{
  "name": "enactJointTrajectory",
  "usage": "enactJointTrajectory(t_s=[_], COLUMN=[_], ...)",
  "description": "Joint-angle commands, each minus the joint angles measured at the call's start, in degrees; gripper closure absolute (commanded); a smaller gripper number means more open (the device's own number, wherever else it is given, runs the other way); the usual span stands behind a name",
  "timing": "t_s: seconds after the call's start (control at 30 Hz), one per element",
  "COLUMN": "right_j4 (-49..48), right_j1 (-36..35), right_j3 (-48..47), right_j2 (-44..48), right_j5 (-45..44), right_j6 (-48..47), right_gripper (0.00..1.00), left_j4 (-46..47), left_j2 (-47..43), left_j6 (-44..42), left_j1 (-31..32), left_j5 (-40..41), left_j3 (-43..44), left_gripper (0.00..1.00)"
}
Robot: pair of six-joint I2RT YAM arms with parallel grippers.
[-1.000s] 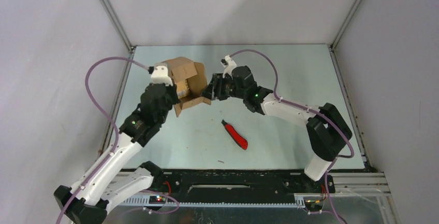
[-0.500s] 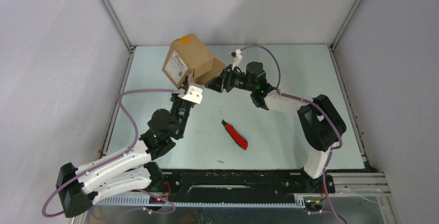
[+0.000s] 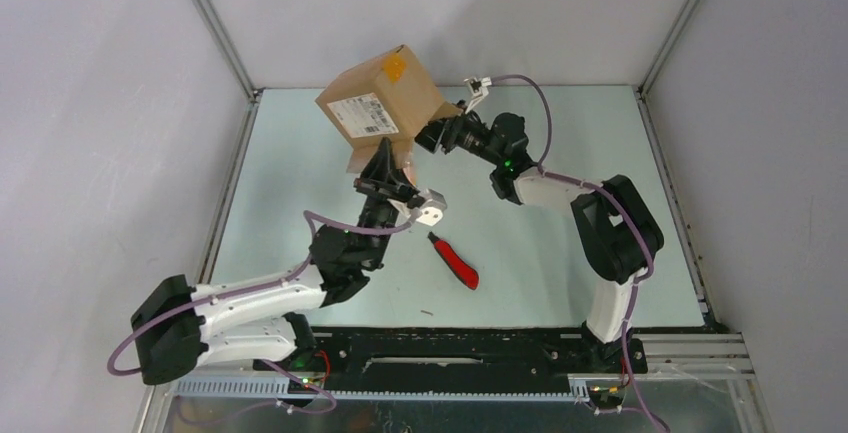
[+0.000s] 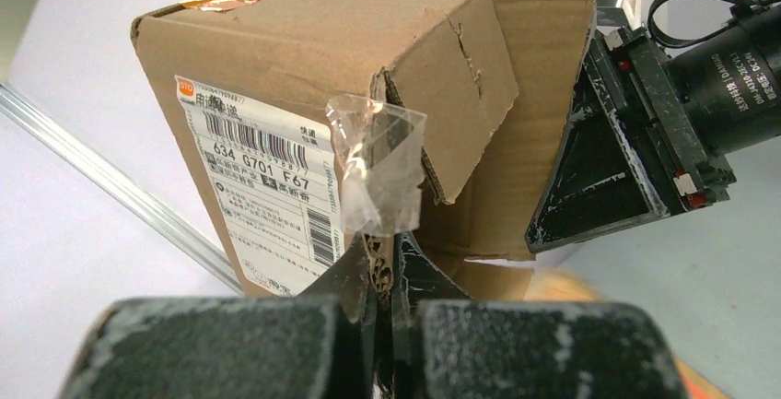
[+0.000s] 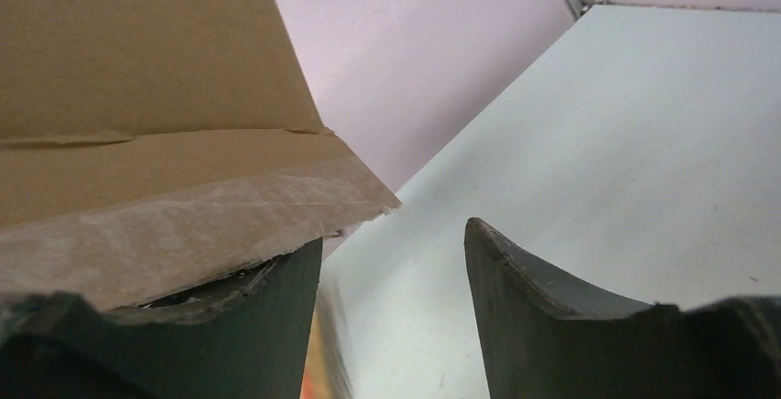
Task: Unpack the express box
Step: Pour the product at the center of the board, then reset both arms
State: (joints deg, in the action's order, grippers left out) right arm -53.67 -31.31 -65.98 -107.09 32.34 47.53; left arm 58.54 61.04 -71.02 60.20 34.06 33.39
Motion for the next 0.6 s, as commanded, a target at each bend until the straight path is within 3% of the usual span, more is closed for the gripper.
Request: enactJointTrajectory(t_s=[0.0,0.13,0.3,0.43,0.53,0.57], right_j4=[-2.2,-0.9,8.1,16.5,20.5,22.5], right_j1=[0.6,0.8,-0.5,-1.7,-2.5,-2.8], right_j3=[-3.7,-3.8,-2.6,-0.6,1.9,2.7], right_j2=[-0.2,-0.5,2.6,5.9,8.9,10.5], right_j5=[-3.2,-1.8,-3.8,-7.0,-8.1,-9.4], right_j6=[0.9,0.4,-4.4,-8.0,-9.4,-10.0], right_gripper=[0.39,0.40,0.41,0.41,0.40,0.39], left_j4=[10.5,11.4,3.0,-16.0,-35.7,-46.2], left_j2=[3.0,3.8,0.9,-2.8,-3.6,-3.7], left_j6=[-8.1,-7.5,6.3,27.2,47.4,55.1], left_j1=[0.3,0.1,-0.1,-1.5,-3.7,-5.3], left_j5=[-6.0,-5.7,2.5,14.3,21.2,21.7], left_j3=[-2.0,-0.2,3.3,9.6,17.5,20.2], left_gripper=[1.00,1.00,1.00,1.00,1.00,1.00])
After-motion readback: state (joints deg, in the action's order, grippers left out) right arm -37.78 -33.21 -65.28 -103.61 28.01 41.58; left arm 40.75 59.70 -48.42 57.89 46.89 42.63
